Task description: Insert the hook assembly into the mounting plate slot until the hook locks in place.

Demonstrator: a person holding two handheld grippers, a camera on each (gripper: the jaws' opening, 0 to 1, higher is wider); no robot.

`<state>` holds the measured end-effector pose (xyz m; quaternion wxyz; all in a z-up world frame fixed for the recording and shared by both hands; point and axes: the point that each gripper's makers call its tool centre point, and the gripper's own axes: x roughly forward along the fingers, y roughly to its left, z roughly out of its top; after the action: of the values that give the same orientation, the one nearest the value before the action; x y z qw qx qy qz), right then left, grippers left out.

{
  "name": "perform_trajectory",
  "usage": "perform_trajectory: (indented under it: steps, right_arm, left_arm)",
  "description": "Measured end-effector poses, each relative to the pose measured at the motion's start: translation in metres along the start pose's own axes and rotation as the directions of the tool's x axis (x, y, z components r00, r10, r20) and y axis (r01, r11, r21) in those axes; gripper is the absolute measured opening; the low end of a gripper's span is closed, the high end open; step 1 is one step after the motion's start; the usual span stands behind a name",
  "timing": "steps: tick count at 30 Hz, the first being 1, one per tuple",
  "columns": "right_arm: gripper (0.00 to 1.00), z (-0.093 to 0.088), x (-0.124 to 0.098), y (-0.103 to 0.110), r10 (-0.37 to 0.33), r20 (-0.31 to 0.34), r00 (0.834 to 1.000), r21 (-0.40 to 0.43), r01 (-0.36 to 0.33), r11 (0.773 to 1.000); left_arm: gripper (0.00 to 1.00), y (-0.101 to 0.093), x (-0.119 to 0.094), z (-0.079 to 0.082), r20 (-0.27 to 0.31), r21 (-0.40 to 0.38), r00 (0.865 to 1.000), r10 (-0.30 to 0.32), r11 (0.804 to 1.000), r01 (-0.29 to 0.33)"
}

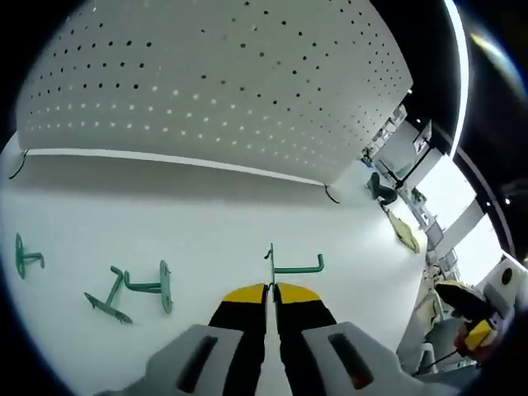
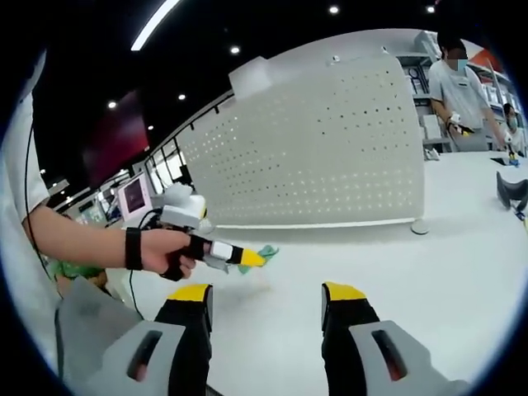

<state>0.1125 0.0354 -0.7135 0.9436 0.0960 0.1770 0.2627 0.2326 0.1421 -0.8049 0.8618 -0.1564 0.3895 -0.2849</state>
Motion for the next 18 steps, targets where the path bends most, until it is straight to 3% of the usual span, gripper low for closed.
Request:
perform_trajectory:
  steps: [8,12,18]
  right_arm:
    - [0.51,0.004,0.004,0.01,0.028,-0.002,1.0,-0.006,-0.028,1.0]
    - [0.5,0.015,0.004,0.016,0.043,0.048,0.998,0.05,-0.046,0.998]
    - [0.49,0.017,0.005,0.023,0.046,0.032,0.998,0.022,-0.047,0.999]
  left_arm:
    - [0.04,-0.016,-0.016,0.006,0.048,0.024,0.997,-0.056,0.998,0.054]
    - [0.04,-0.021,-0.024,0.007,0.074,0.025,0.994,-0.081,0.996,0.08]
    - [0.04,-0.03,-0.036,0.007,0.104,0.016,0.986,-0.128,0.992,0.127]
